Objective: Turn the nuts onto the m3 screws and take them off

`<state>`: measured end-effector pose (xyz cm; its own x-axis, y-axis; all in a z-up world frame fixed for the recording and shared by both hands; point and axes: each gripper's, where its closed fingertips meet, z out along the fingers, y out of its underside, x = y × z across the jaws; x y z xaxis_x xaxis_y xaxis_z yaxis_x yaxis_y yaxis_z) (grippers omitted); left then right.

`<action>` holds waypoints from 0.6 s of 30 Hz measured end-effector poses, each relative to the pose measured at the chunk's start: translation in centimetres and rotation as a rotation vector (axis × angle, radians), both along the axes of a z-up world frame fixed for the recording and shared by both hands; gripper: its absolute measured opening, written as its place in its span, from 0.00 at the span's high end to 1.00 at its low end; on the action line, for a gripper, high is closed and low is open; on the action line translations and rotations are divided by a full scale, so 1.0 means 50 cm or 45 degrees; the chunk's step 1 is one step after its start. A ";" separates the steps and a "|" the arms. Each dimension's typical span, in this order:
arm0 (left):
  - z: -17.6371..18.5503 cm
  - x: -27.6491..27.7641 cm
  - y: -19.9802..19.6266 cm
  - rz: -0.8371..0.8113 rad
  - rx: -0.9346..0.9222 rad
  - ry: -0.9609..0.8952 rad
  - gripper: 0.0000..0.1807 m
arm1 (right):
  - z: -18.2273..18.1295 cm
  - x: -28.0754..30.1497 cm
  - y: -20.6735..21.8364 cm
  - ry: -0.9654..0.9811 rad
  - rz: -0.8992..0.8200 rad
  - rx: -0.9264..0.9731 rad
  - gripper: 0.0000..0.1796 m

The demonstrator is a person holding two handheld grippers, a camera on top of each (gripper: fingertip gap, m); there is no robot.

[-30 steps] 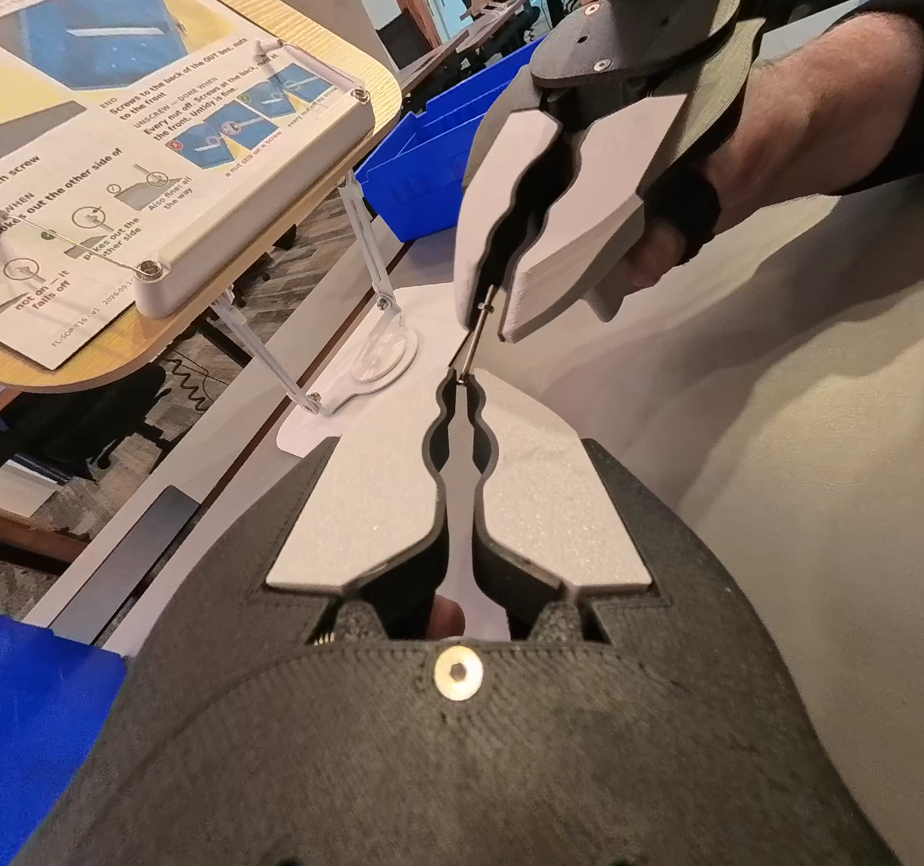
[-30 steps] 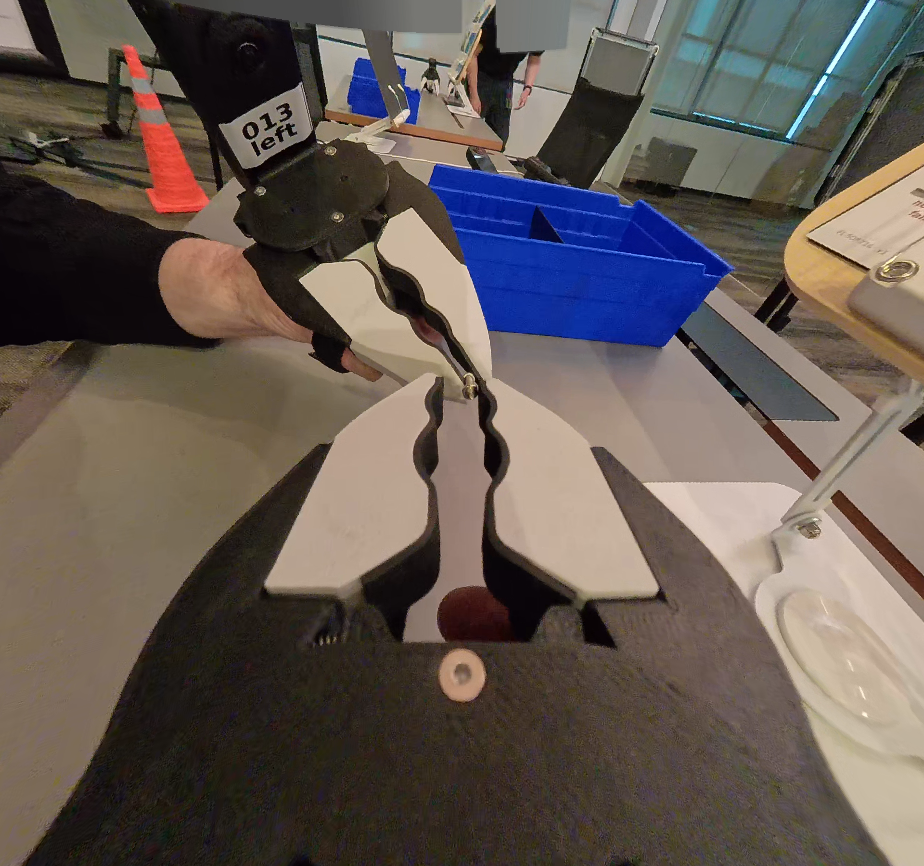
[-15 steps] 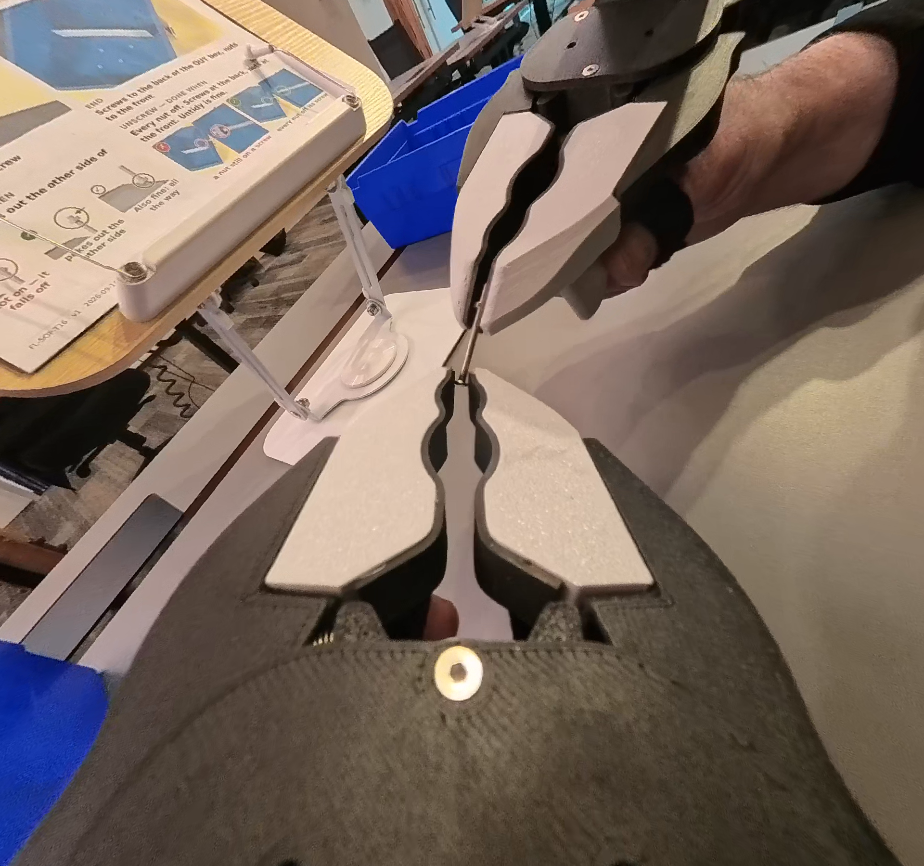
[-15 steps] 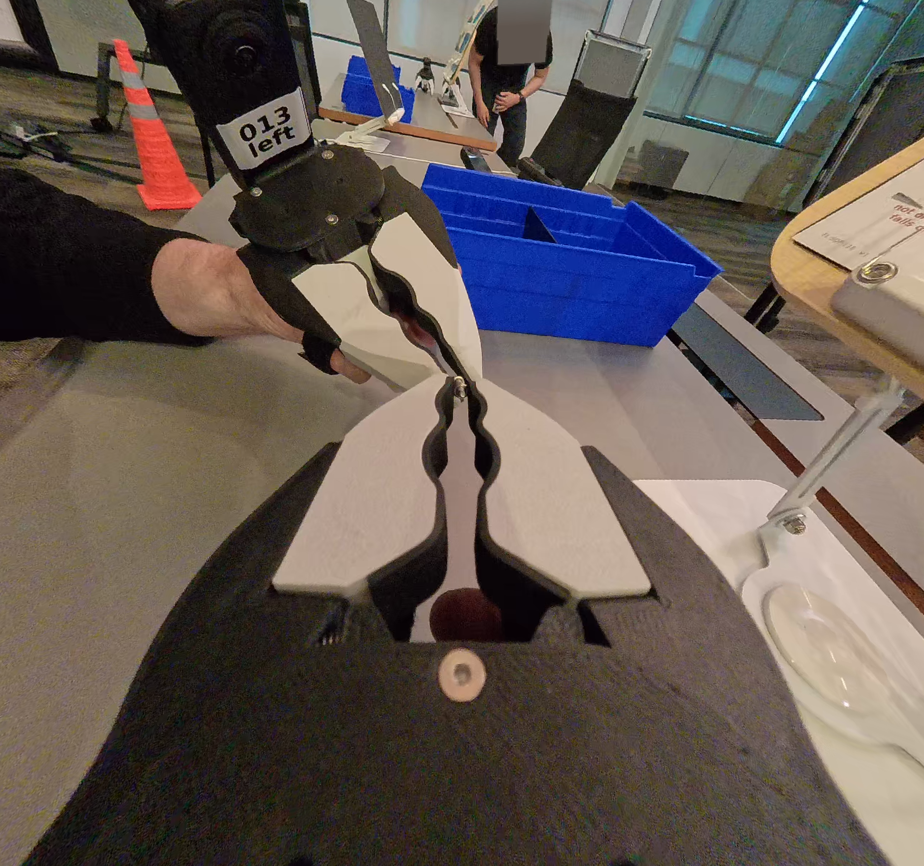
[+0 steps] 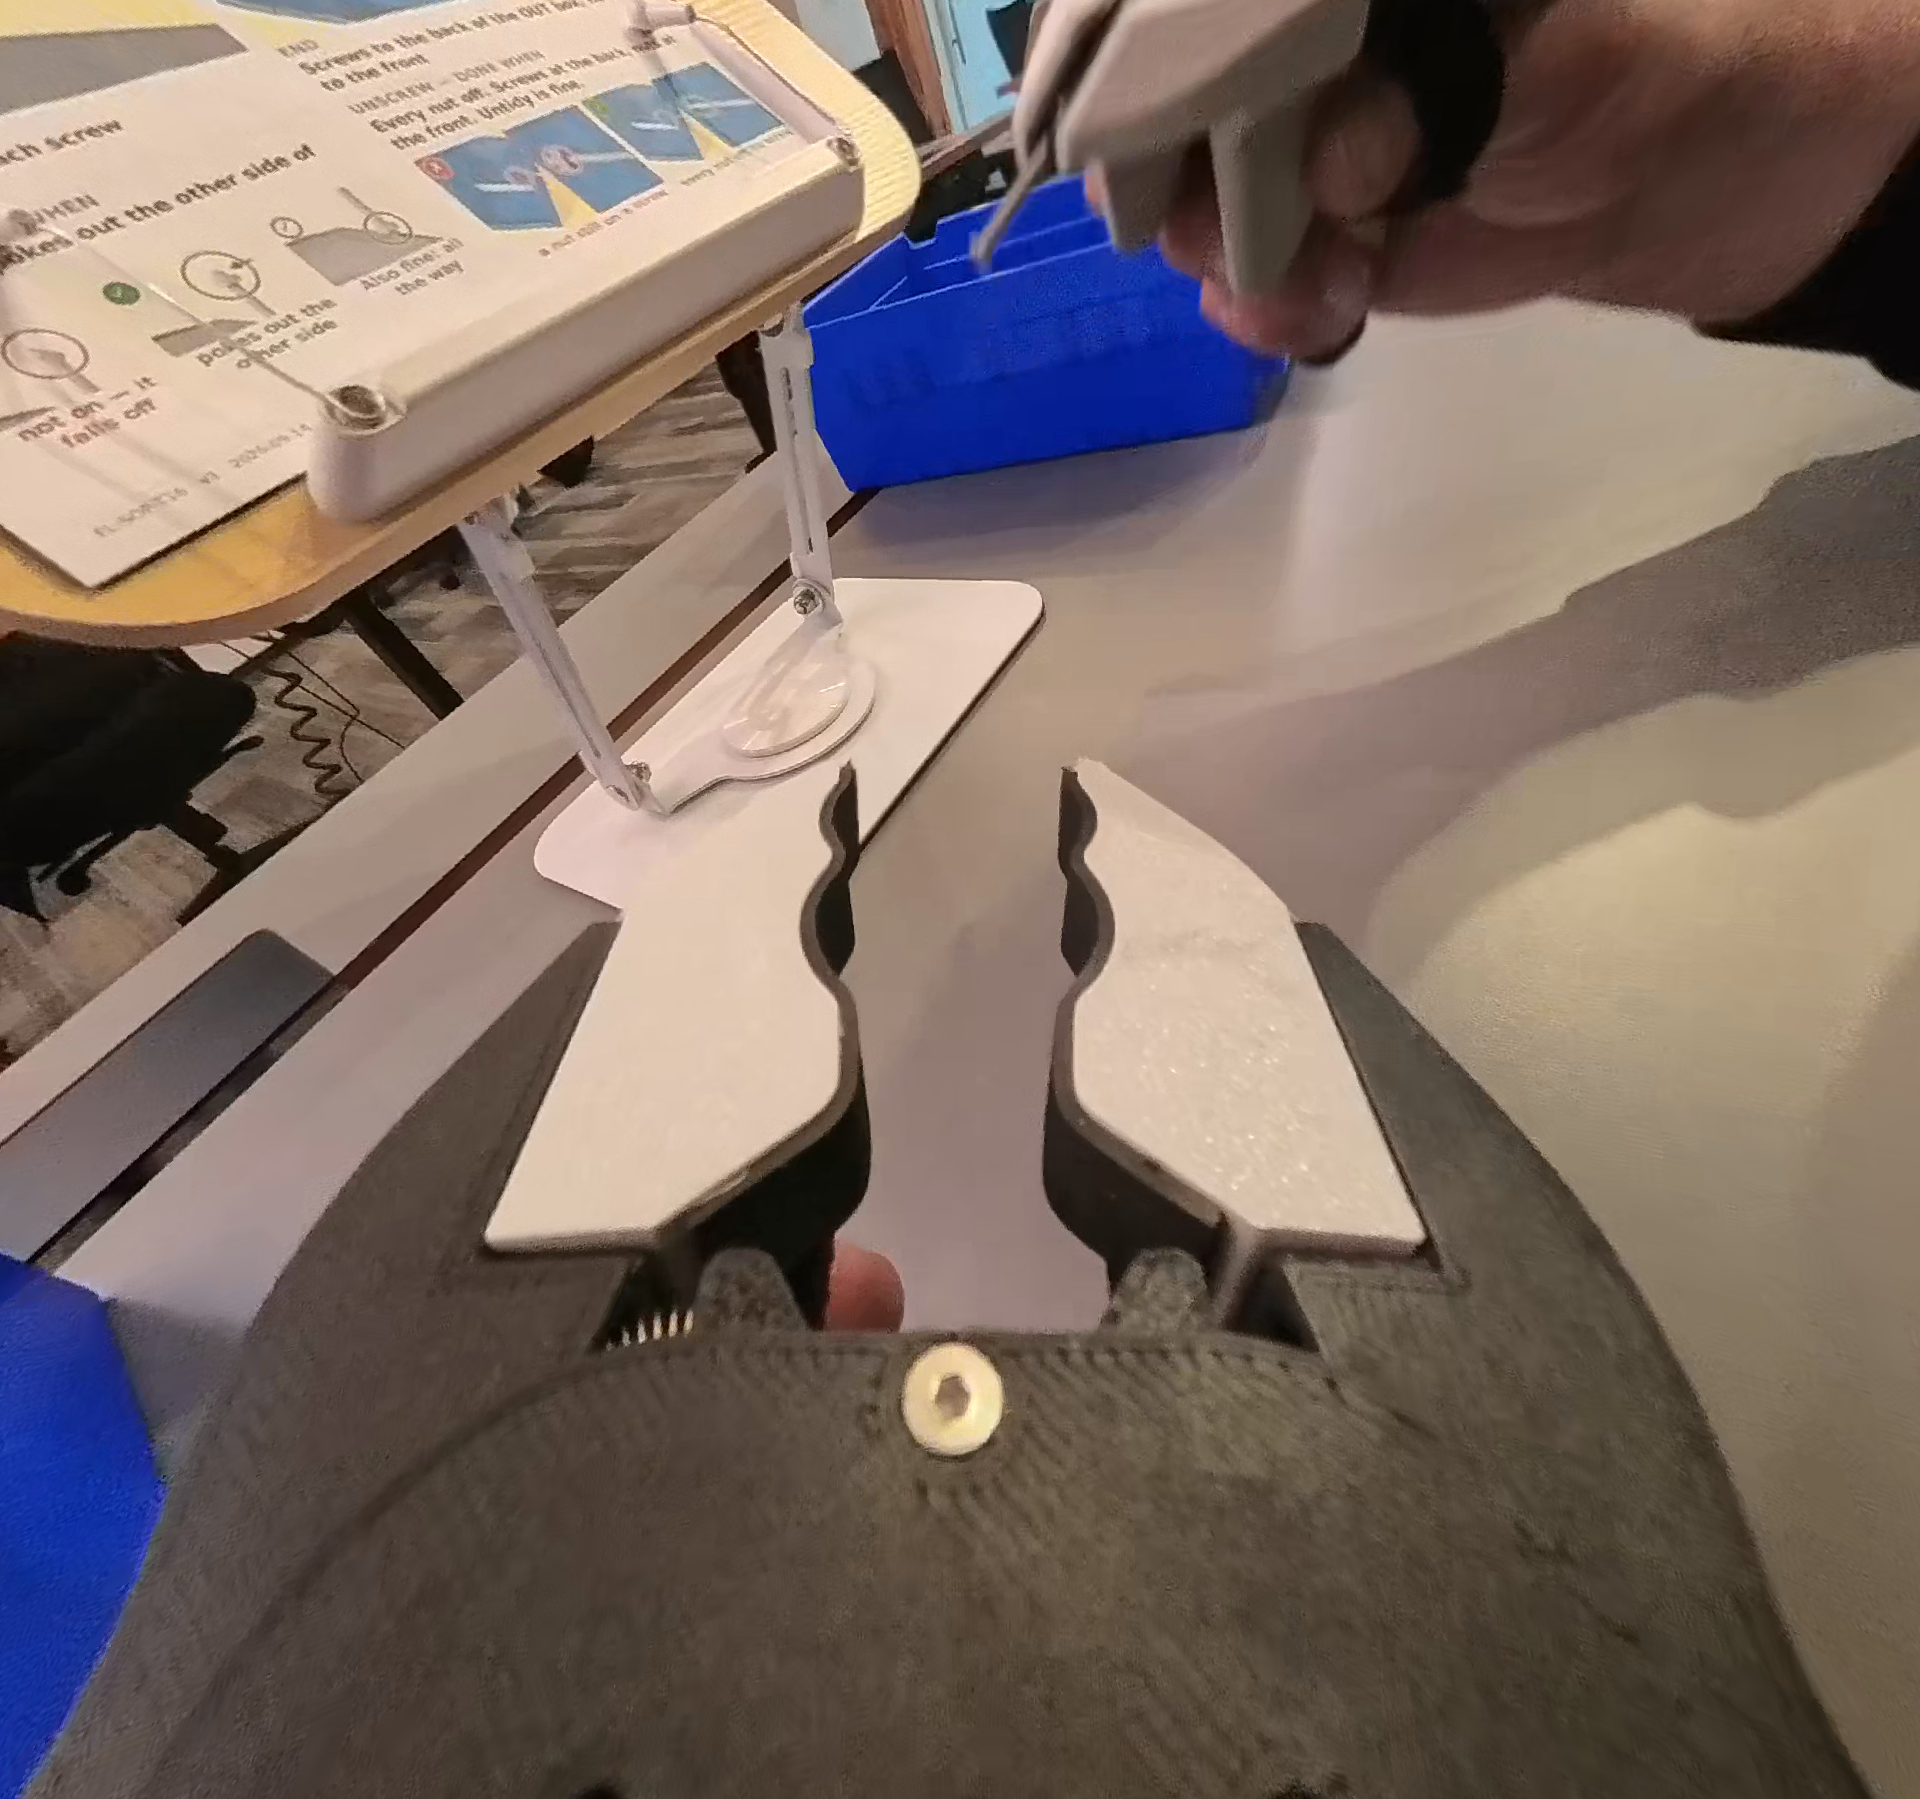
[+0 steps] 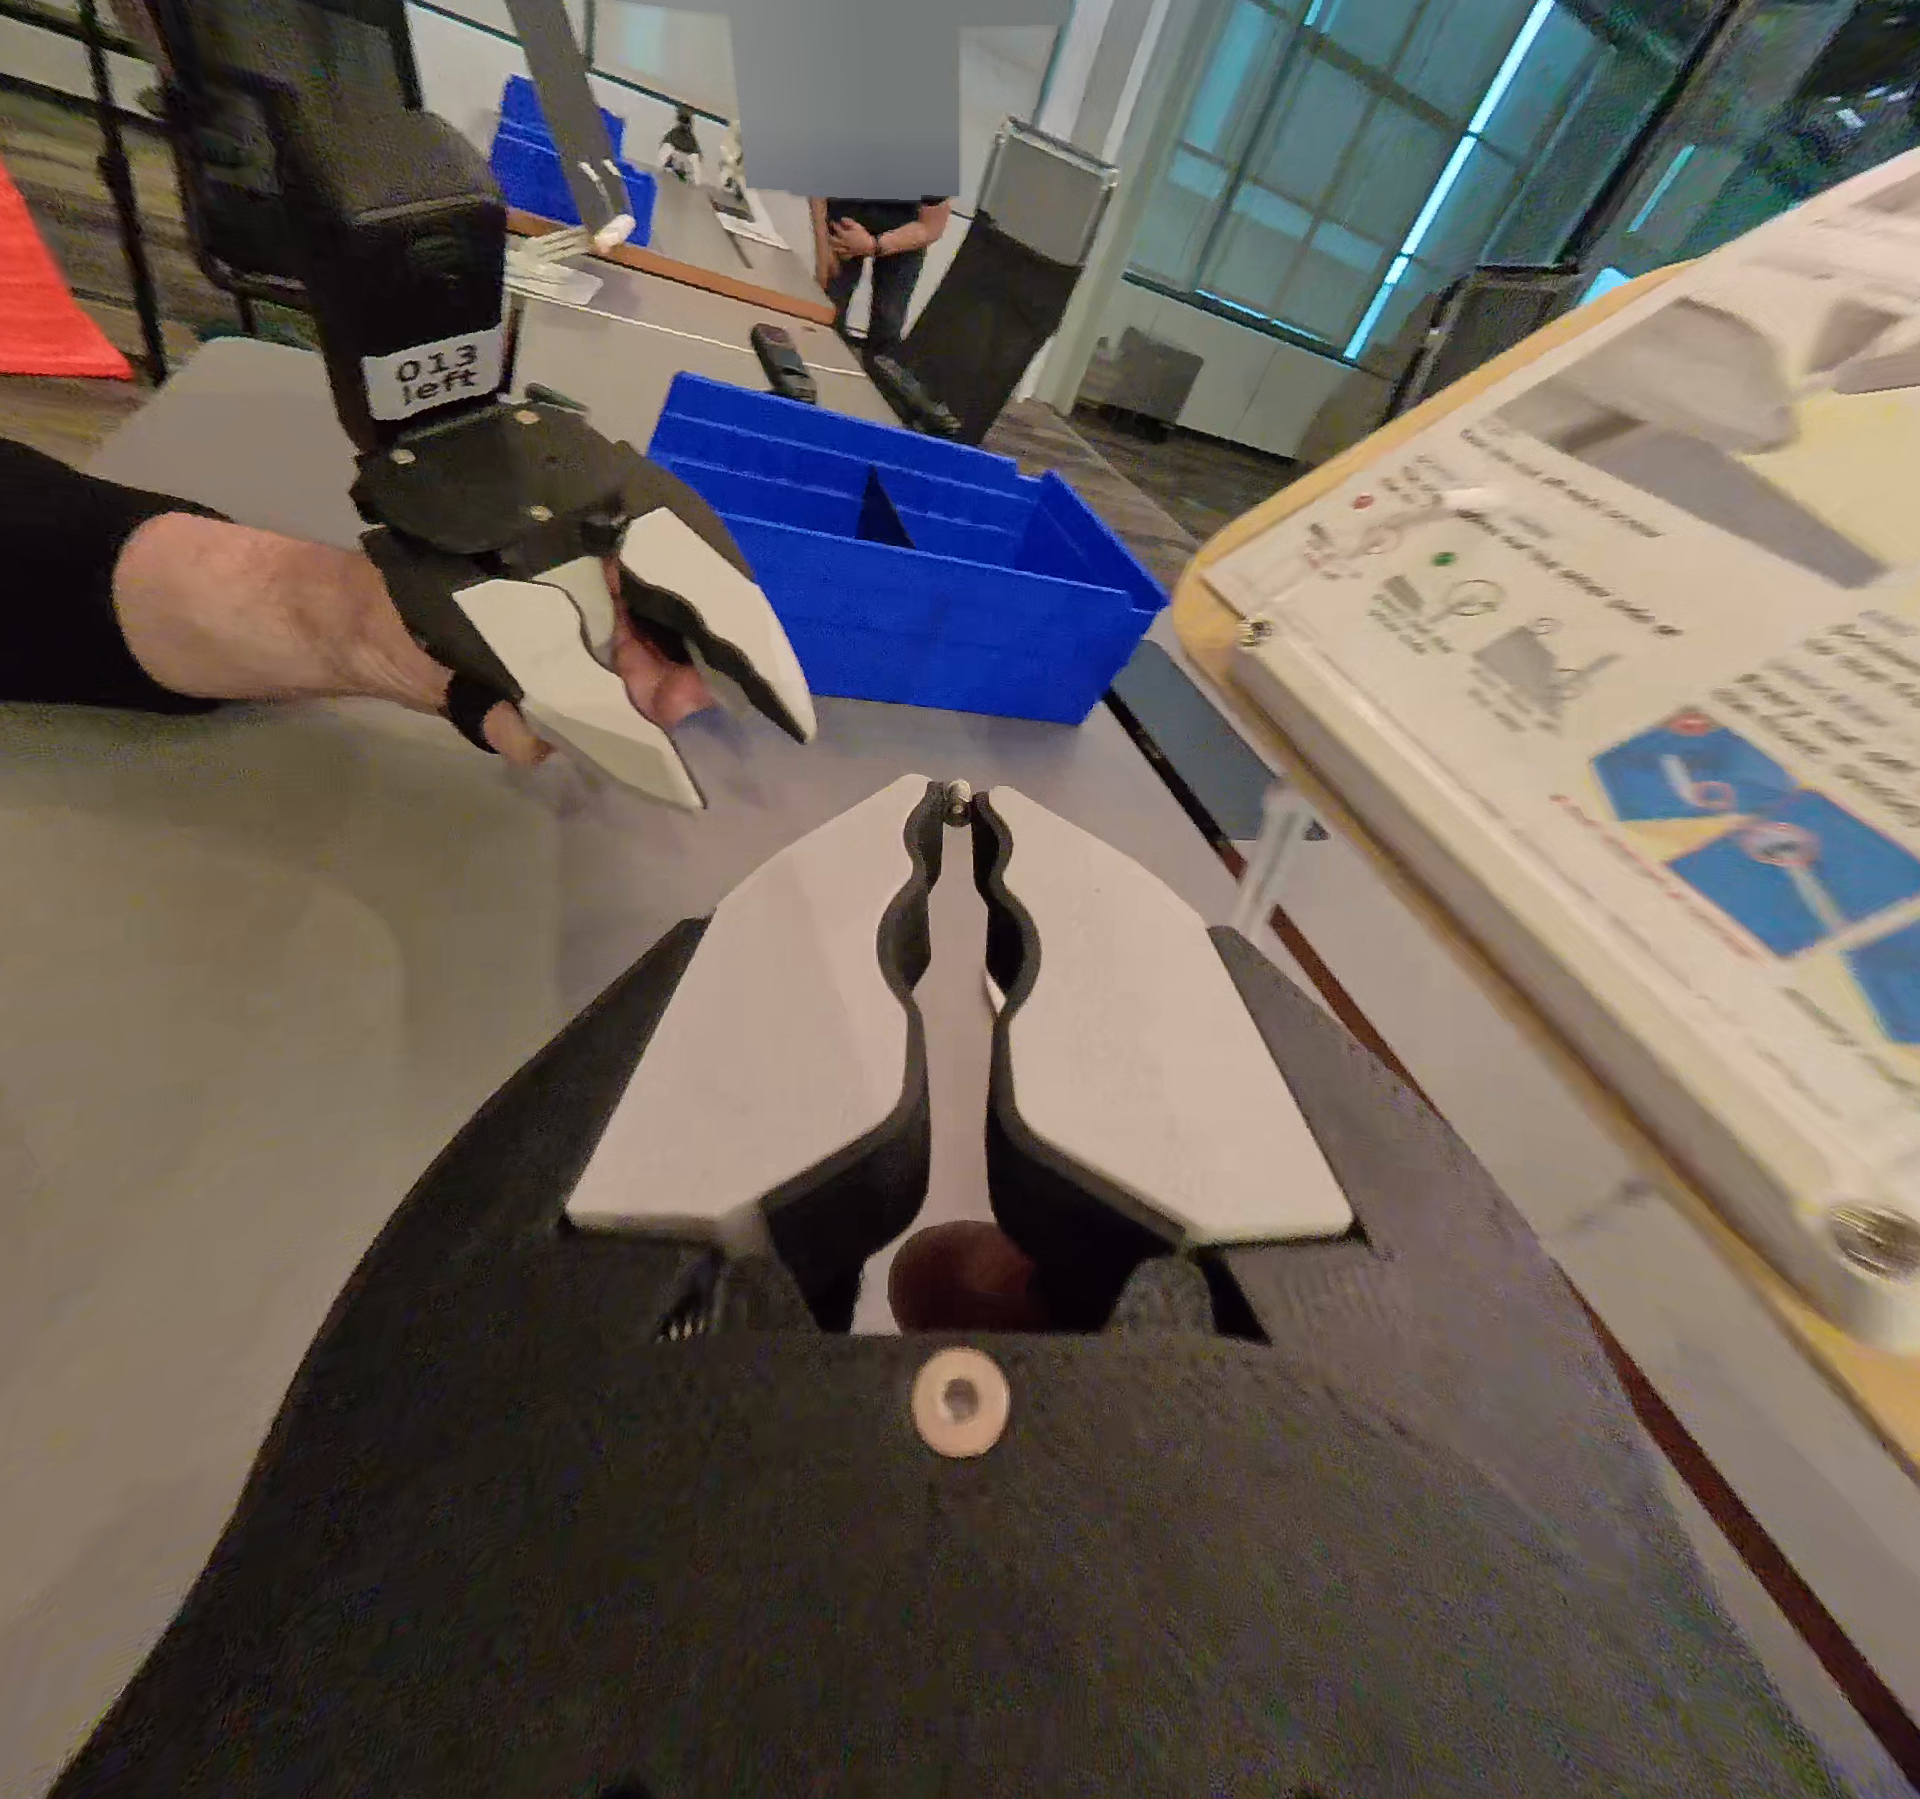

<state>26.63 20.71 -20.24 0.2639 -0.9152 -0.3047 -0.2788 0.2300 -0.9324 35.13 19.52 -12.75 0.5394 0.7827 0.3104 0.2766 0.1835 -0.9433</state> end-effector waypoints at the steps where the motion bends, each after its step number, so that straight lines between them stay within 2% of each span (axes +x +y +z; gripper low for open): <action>1: -0.001 -0.002 0.003 0.007 -0.011 -0.004 0.80 | 0.018 0.036 0.006 -0.002 -0.058 0.029 0.97; 6: -0.017 0.002 0.013 0.047 -0.003 0.054 0.79 | 0.101 0.256 0.040 -0.028 -0.433 0.125 0.97; 9: -0.024 0.007 0.013 0.051 -0.003 0.073 0.78 | 0.101 0.399 0.079 -0.056 -0.646 0.073 0.97; 14: -0.034 0.008 0.022 0.071 -0.054 0.073 0.80 | 0.031 0.595 0.156 -0.117 -0.891 -0.045 0.97; 18: -0.048 0.007 0.036 0.098 -0.101 0.082 0.79 | -0.078 0.693 0.217 -0.055 -0.949 -0.339 0.97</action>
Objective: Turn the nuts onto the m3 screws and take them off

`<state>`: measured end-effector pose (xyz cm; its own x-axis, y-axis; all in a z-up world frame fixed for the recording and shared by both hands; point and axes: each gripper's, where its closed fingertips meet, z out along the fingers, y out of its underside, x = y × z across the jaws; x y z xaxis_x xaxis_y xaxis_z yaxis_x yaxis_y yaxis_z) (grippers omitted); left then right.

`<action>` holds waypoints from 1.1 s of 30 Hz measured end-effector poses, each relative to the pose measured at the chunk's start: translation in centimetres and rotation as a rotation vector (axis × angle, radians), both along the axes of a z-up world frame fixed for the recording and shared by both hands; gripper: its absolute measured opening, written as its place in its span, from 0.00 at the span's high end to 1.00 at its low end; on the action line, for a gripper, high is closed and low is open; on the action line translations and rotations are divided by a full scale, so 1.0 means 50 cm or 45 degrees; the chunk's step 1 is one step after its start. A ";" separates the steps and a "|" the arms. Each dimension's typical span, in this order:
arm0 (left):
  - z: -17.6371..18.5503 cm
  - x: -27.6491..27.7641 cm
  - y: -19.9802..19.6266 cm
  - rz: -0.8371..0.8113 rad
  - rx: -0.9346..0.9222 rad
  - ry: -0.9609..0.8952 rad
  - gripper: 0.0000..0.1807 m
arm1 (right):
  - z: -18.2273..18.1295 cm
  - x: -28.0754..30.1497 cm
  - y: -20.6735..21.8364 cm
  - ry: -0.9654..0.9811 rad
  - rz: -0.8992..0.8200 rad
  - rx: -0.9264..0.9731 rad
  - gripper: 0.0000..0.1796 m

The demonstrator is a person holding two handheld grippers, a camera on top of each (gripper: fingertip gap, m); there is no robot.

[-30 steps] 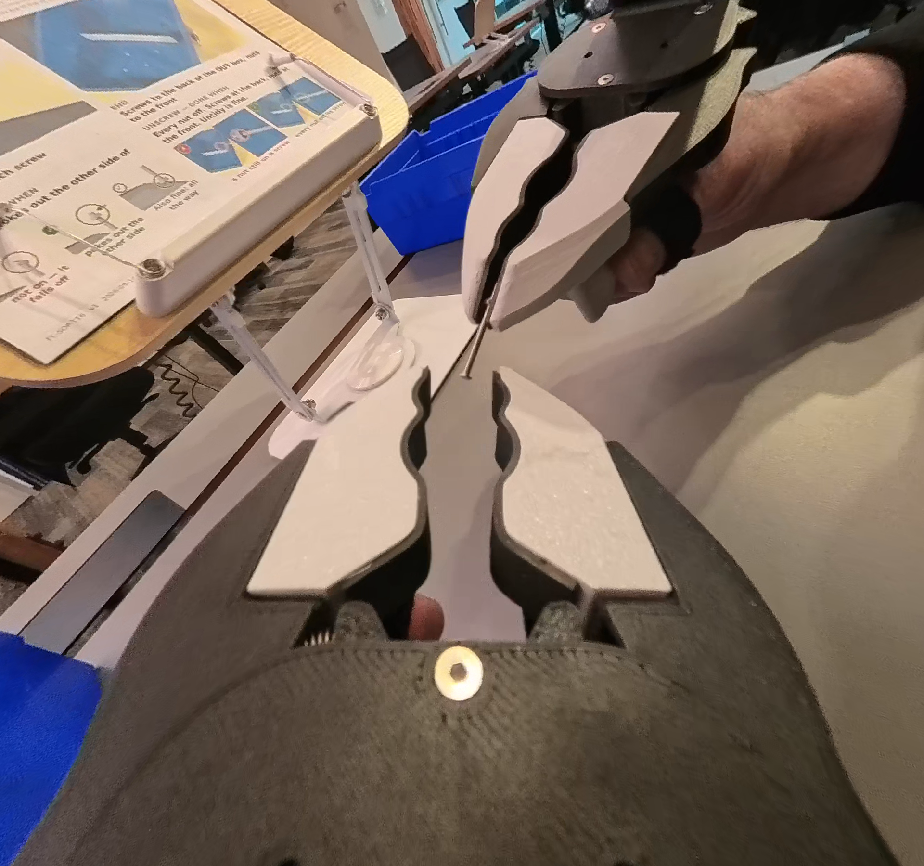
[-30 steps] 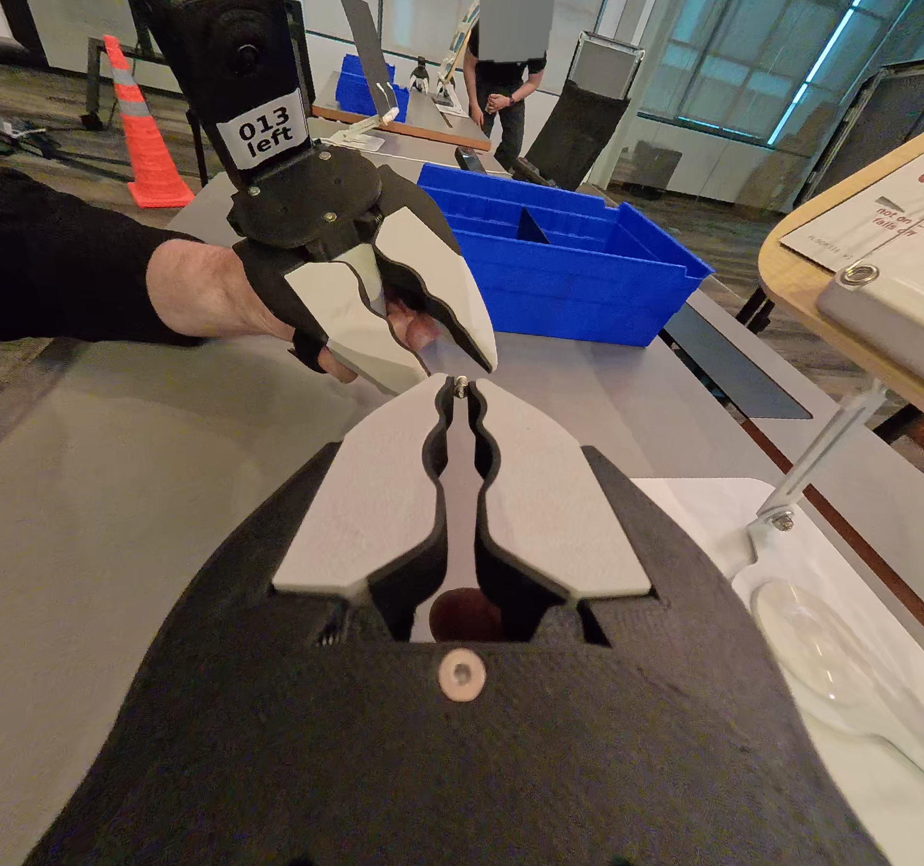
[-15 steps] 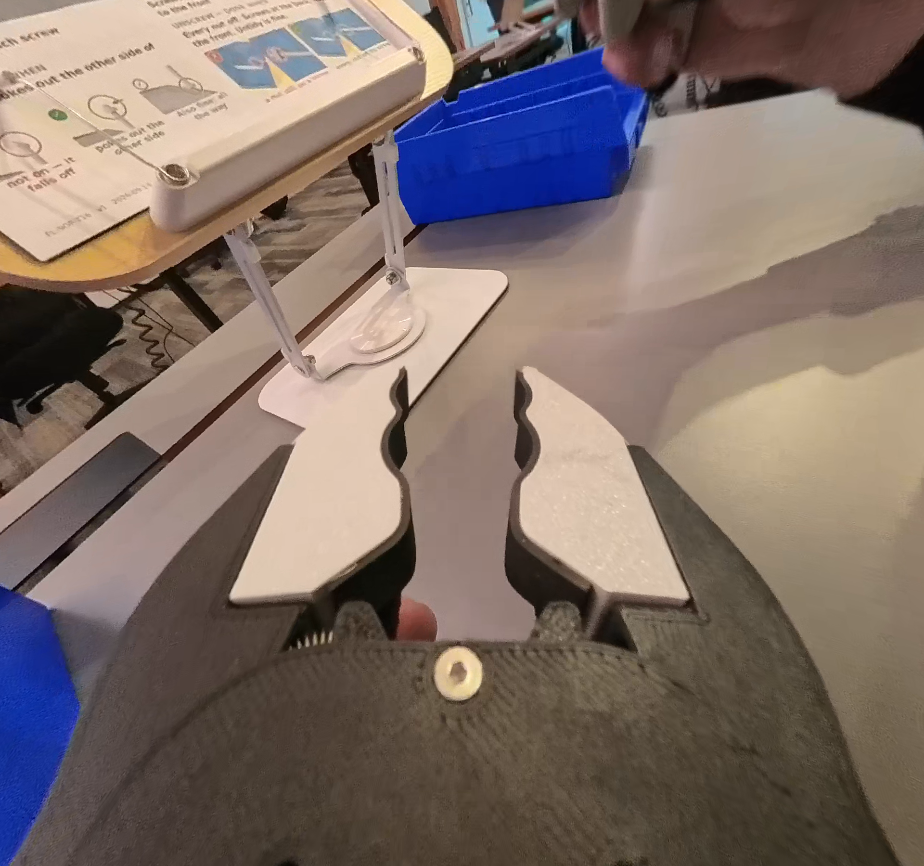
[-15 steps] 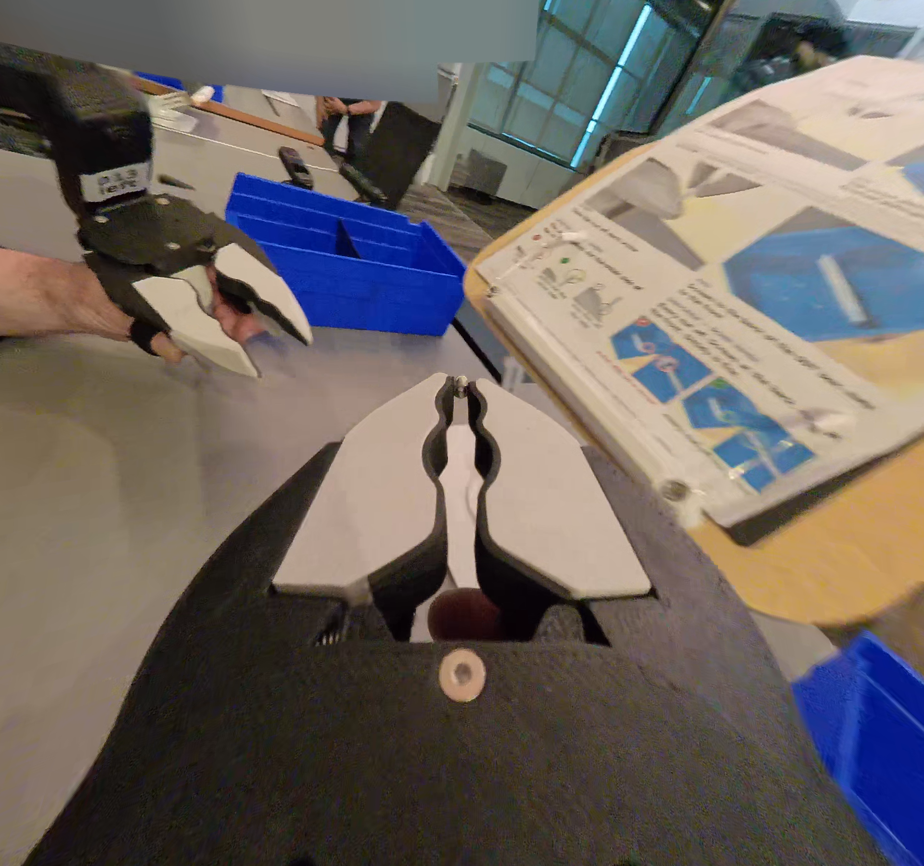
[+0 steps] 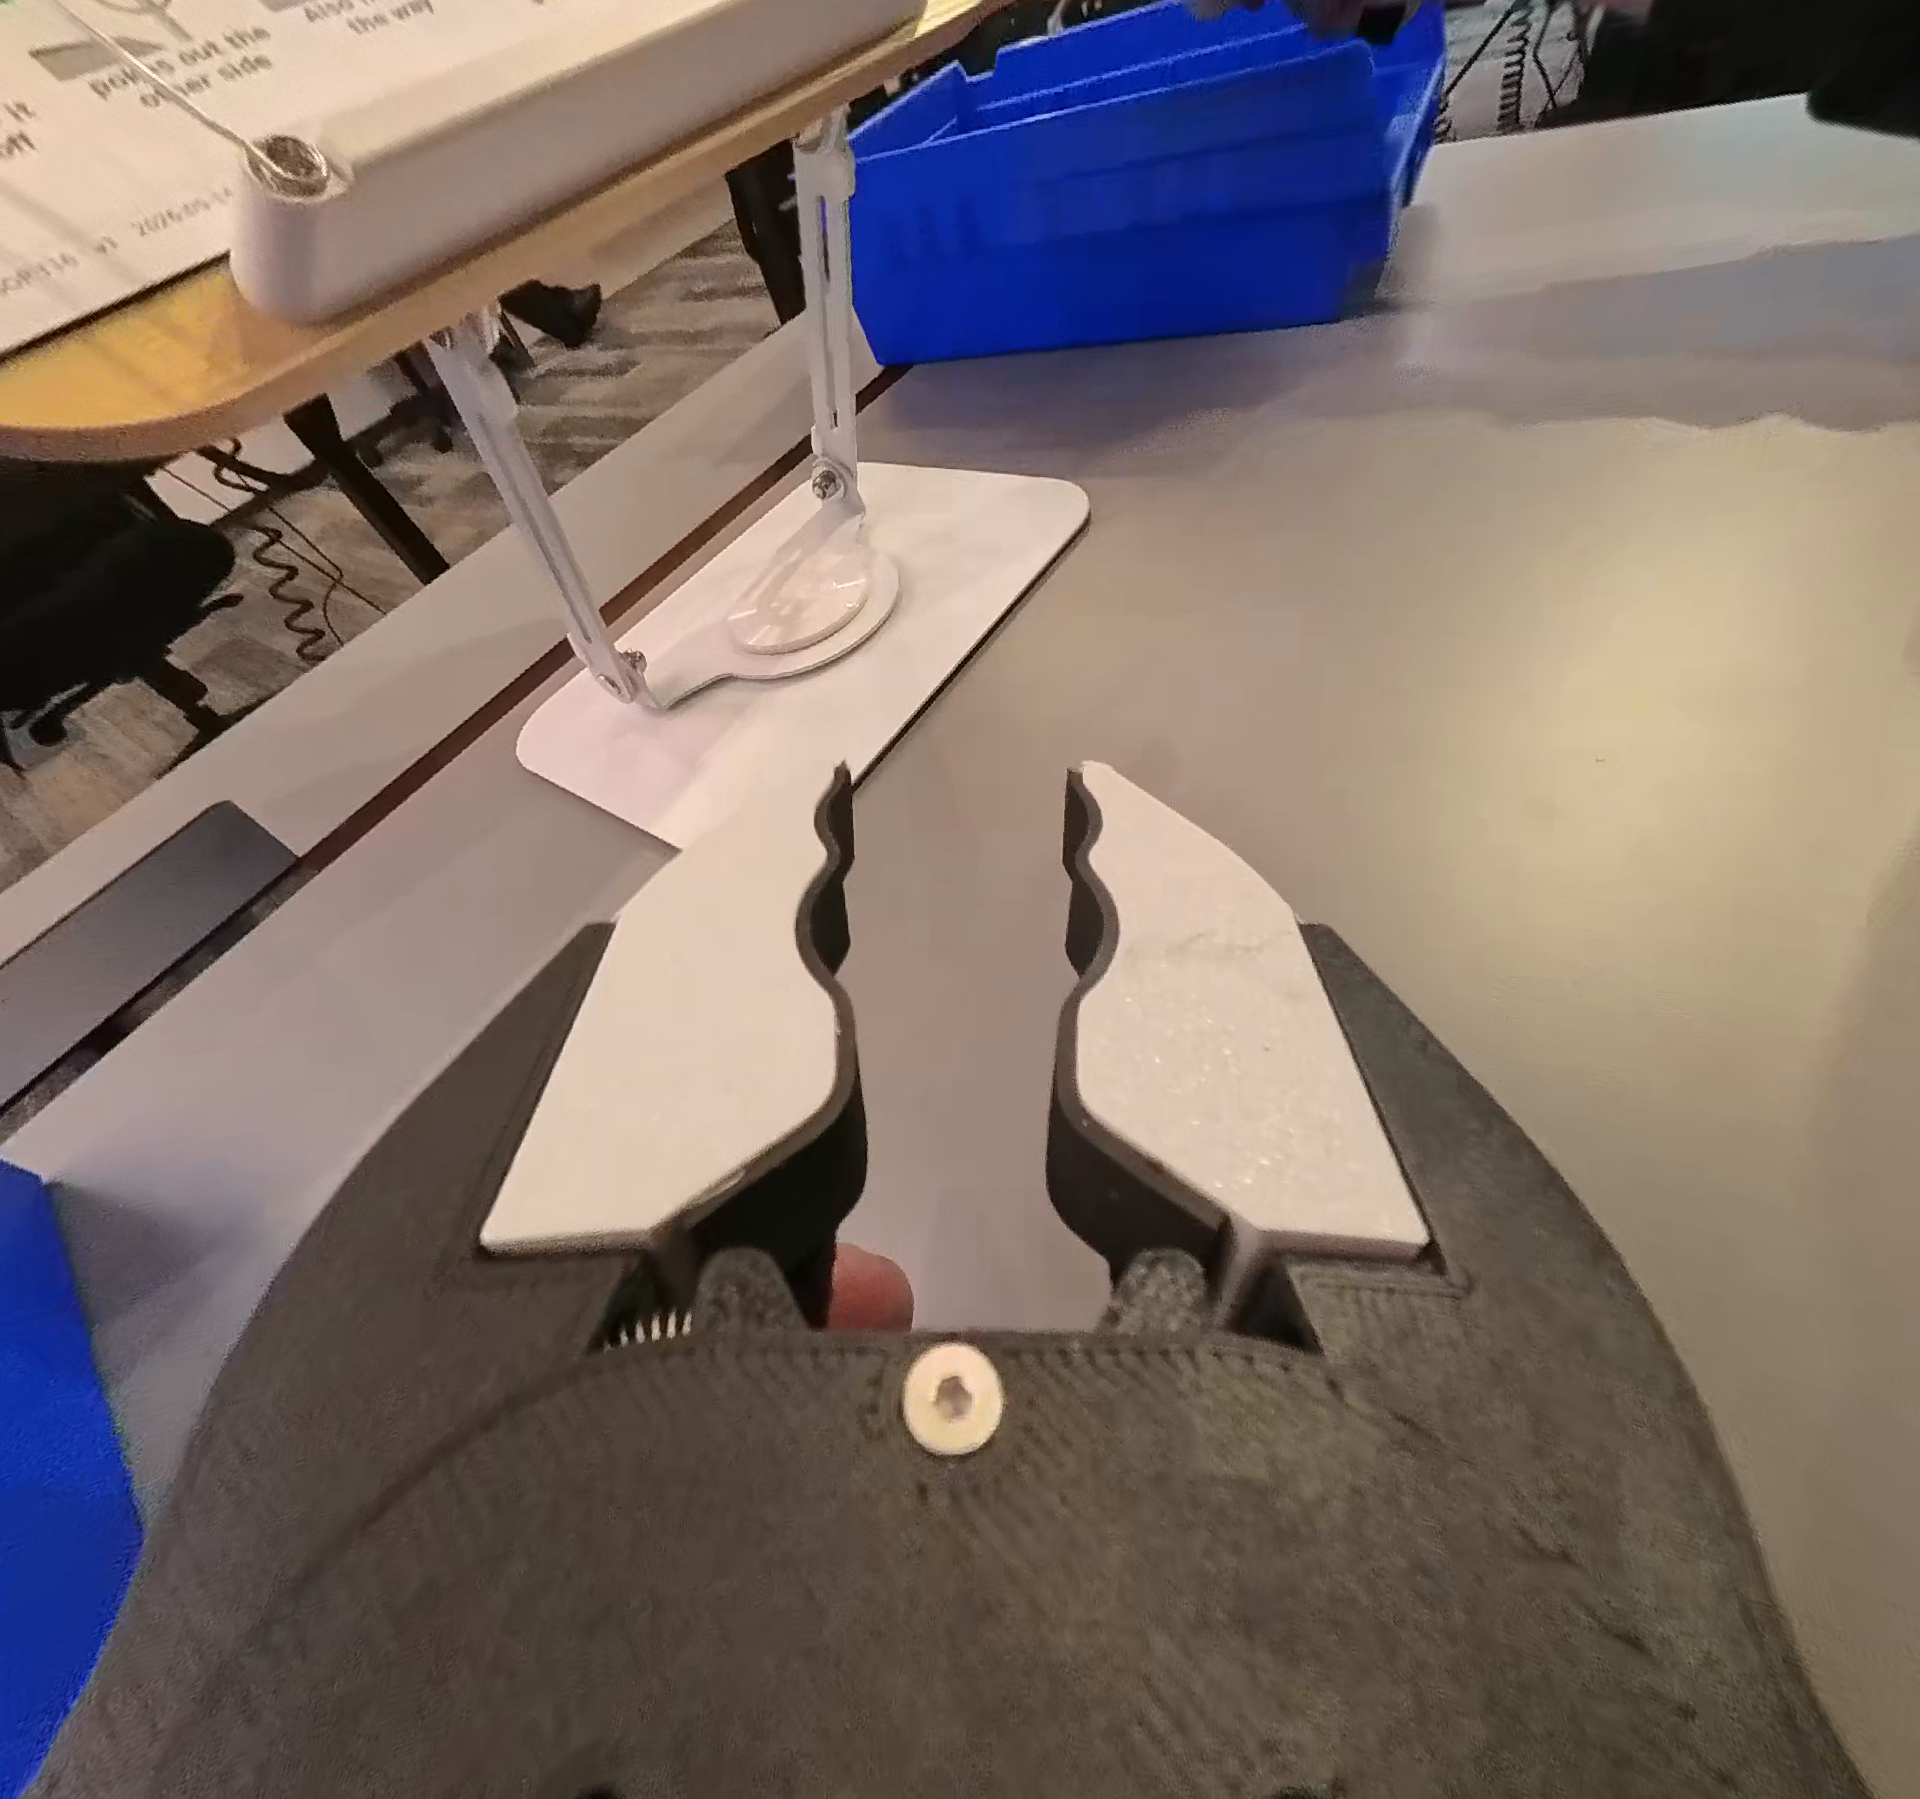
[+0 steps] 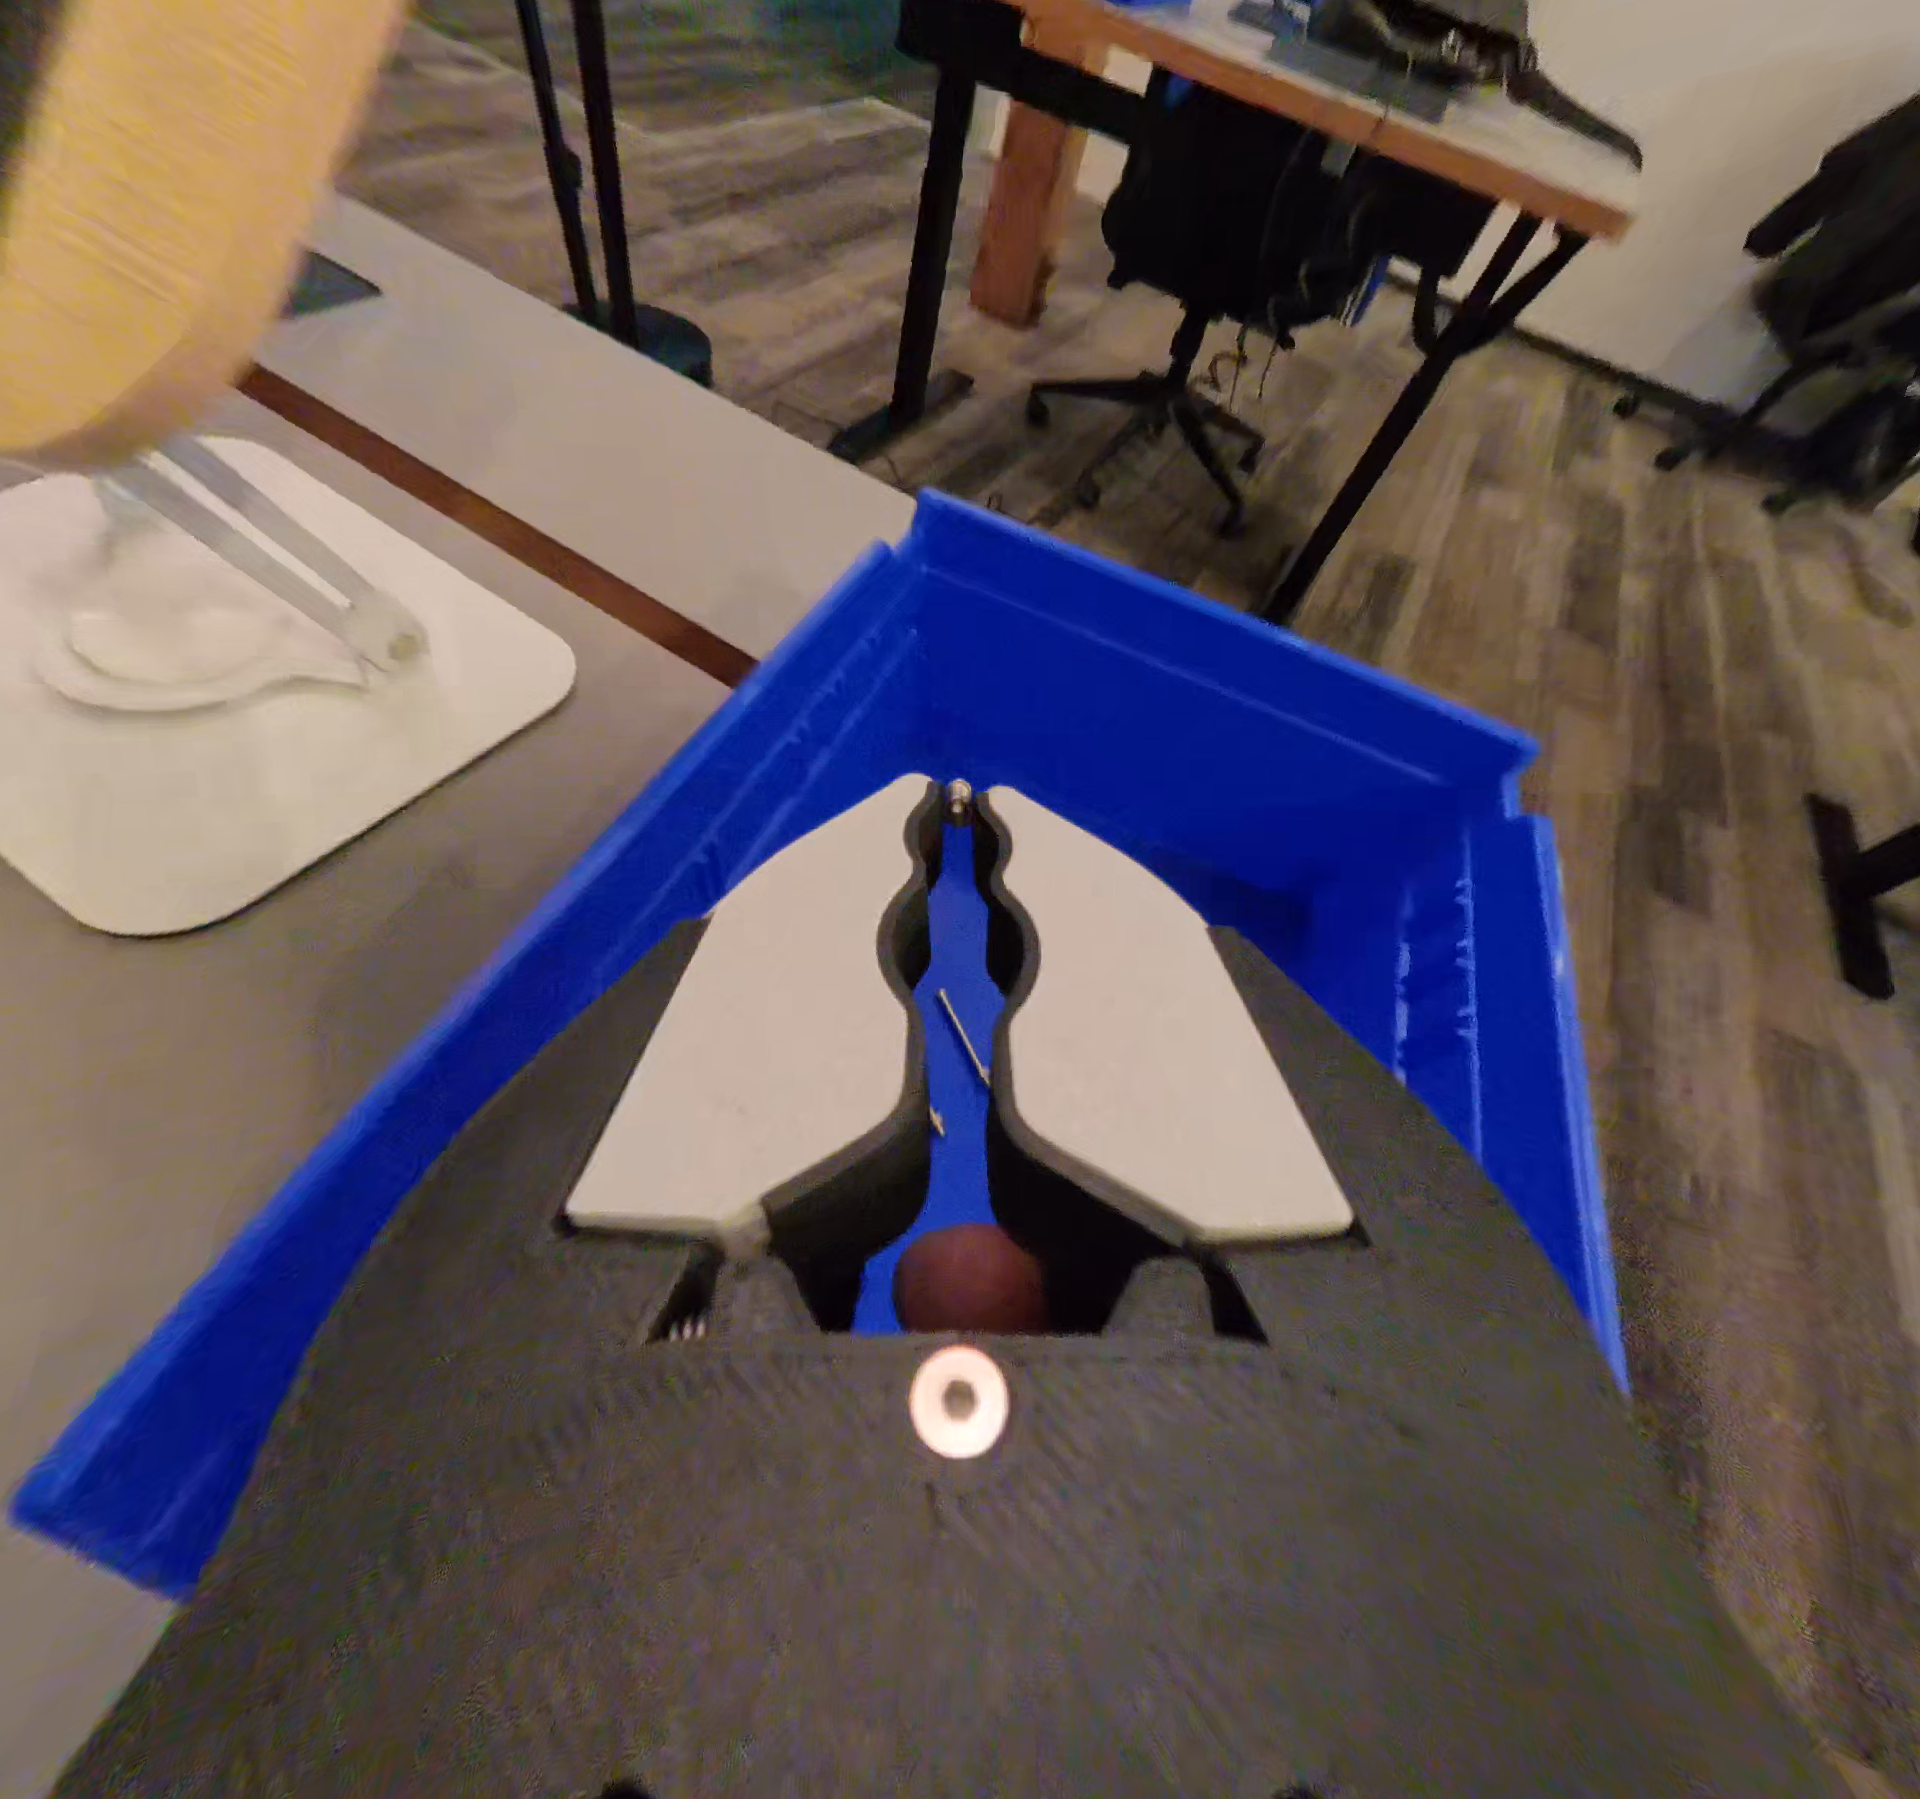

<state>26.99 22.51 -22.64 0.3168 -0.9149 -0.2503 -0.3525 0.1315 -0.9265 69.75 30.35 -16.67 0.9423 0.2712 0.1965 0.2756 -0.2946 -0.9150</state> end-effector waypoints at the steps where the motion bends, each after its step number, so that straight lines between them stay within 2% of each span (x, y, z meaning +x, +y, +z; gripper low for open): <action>1: -0.004 0.001 0.002 0.003 -0.006 0.008 0.79 | -0.031 0.016 0.011 0.025 -0.010 -0.078 0.97; 8: -0.020 0.000 0.014 0.026 -0.010 0.045 0.80 | -0.195 0.069 0.052 0.043 -0.056 -0.476 0.97; 11: -0.020 0.000 0.015 0.023 -0.012 0.048 0.80 | -0.224 0.078 0.057 0.015 -0.079 -0.576 0.97; 14: -0.023 0.002 0.014 0.020 -0.014 0.060 0.79 | -0.259 0.089 0.040 -0.035 -0.110 -0.775 0.97; 16: -0.023 0.002 0.014 0.018 -0.013 0.060 0.79 | -0.261 0.099 0.033 -0.102 -0.139 -0.825 0.88; 21: -0.021 0.000 0.015 0.022 -0.027 0.050 0.78 | -0.179 0.091 0.004 -0.191 -0.156 -0.743 0.85; 24: -0.019 0.001 0.014 0.015 -0.043 0.036 0.75 | -0.078 0.068 -0.027 -0.193 -0.178 -0.536 0.85; 29: -0.011 0.009 0.006 0.002 -0.031 0.025 0.73 | 0.087 -0.052 -0.133 -0.251 -0.098 -0.149 0.93; 33: -0.003 0.015 -0.008 -0.016 0.025 0.032 0.77 | 0.152 -0.179 -0.224 -0.303 0.040 0.069 1.00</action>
